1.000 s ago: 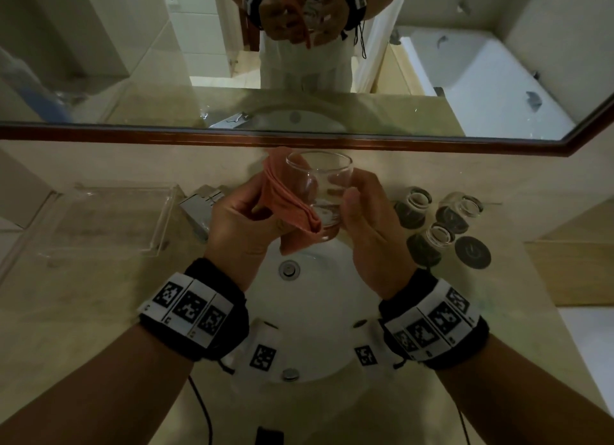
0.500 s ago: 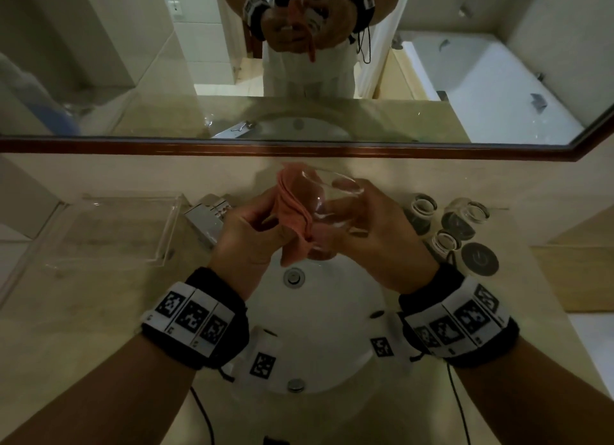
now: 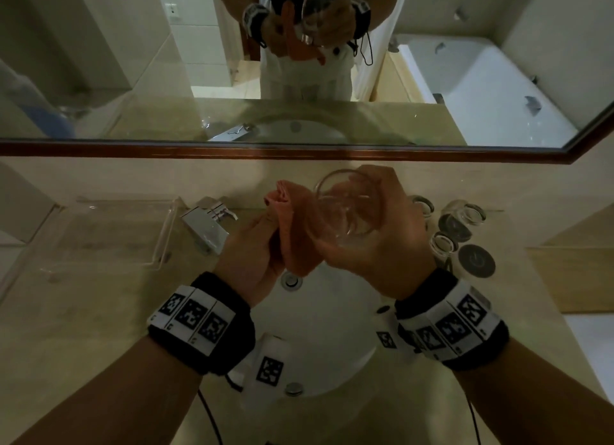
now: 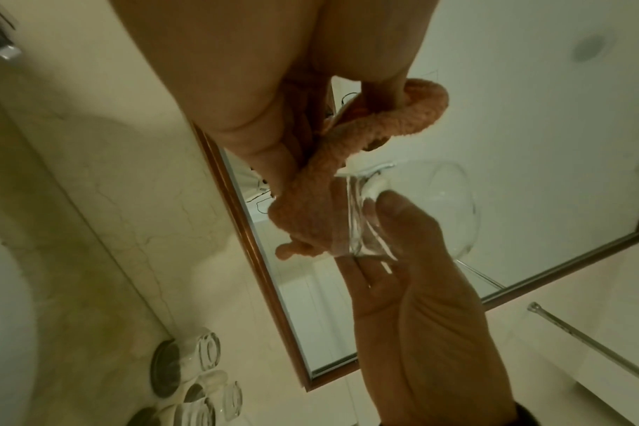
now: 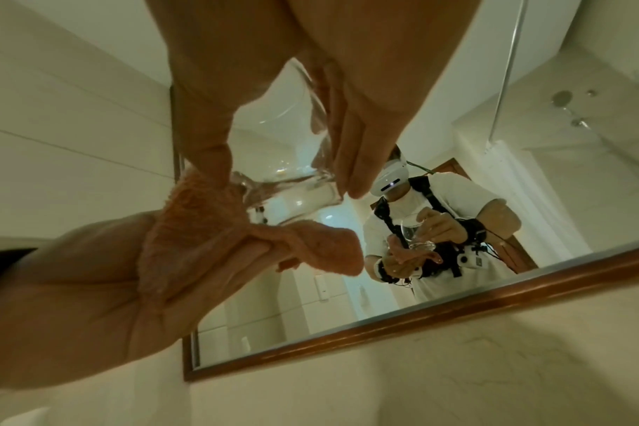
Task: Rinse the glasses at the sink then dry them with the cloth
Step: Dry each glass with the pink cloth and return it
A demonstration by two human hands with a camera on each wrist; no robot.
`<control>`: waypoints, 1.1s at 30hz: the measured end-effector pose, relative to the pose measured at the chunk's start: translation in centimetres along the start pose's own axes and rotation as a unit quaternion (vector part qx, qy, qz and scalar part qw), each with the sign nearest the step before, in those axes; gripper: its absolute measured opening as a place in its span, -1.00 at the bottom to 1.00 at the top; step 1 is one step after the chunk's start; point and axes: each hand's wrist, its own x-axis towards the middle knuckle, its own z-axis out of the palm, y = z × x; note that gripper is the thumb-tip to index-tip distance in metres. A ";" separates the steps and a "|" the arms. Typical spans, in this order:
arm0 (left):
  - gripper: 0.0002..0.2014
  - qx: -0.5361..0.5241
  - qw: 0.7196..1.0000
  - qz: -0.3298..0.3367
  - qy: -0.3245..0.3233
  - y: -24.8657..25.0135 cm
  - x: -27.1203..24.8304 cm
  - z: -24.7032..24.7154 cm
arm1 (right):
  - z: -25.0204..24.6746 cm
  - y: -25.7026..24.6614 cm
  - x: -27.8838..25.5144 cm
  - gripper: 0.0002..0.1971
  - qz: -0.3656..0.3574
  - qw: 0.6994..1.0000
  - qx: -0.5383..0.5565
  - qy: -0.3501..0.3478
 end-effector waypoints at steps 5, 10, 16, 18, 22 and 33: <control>-0.60 0.020 1.000 0.000 -0.009 0.2 -0.3 0.9 | 0.9 -0.8 0.3 -0.16 -0.004 1.000 0.010 -0.021; -0.55 0.021 0.999 0.019 0.035 0.3 0.0 -0.4 | 0.2 0.9 0.7 -0.16 0.000 0.998 -0.053 0.047; -0.65 0.151 0.985 0.085 -0.018 1.4 -0.5 -0.1 | 0.6 2.5 -0.4 -0.27 -0.079 0.963 -0.257 0.033; -0.63 0.191 0.977 0.082 -0.039 1.1 -0.5 0.2 | 0.9 2.6 -0.5 -0.30 -0.088 0.950 -0.297 0.022; -0.66 0.165 0.985 0.019 -0.045 0.2 -0.2 0.3 | 1.6 2.2 -0.5 -0.44 -0.150 0.943 -0.296 -0.019; -0.82 0.152 0.988 0.019 -0.021 -0.7 -0.1 -1.0 | 0.5 1.8 -0.1 -0.47 0.303 0.925 0.091 -0.212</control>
